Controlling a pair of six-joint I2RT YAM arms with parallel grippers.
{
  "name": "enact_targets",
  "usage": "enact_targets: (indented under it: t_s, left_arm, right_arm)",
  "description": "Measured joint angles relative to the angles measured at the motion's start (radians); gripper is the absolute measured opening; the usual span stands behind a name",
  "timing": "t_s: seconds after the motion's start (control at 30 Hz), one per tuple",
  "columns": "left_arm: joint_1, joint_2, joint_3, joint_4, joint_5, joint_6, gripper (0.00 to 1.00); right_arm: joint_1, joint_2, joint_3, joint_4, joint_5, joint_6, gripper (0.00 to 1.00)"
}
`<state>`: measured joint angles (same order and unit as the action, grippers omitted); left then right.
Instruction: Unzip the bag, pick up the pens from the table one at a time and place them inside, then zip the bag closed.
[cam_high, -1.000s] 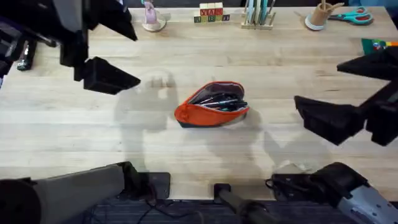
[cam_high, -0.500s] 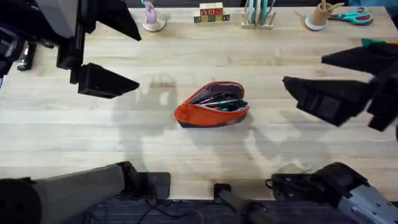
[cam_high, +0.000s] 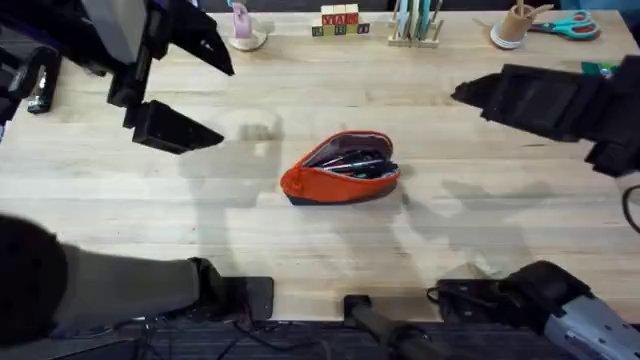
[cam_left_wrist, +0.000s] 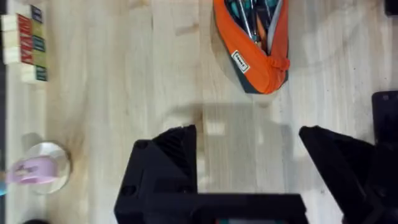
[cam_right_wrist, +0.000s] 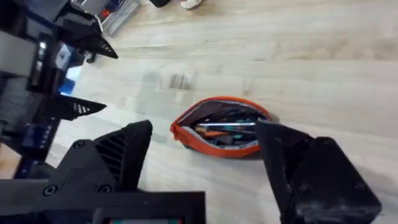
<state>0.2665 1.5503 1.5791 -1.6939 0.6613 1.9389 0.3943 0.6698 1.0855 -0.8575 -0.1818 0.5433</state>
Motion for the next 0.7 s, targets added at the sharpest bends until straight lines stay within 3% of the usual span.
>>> enact_targets:
  t_s: [0.23, 0.37, 0.57, 0.7]
  left_arm:
    - [0.000, 0.093, 0.000, 0.000, 0.009, 0.019, 0.995]
    - [0.000, 0.132, -0.009, 0.000, 0.013, 0.041, 0.995]
    - [0.000, 0.152, -0.063, 0.000, 0.017, 0.099, 0.995]
    - [0.000, 0.152, -0.095, 0.022, 0.016, 0.120, 0.995]
  right_arm:
    - [0.001, 0.100, -0.003, -0.006, -0.021, 0.066, 0.998]
    - [0.046, 0.153, -0.048, 0.051, -0.021, 0.099, 0.998]
    - [0.231, 0.199, -0.189, 0.288, -0.003, 0.222, 0.998]
    - [0.416, 0.234, -0.227, 0.376, 0.120, 0.300, 0.998]
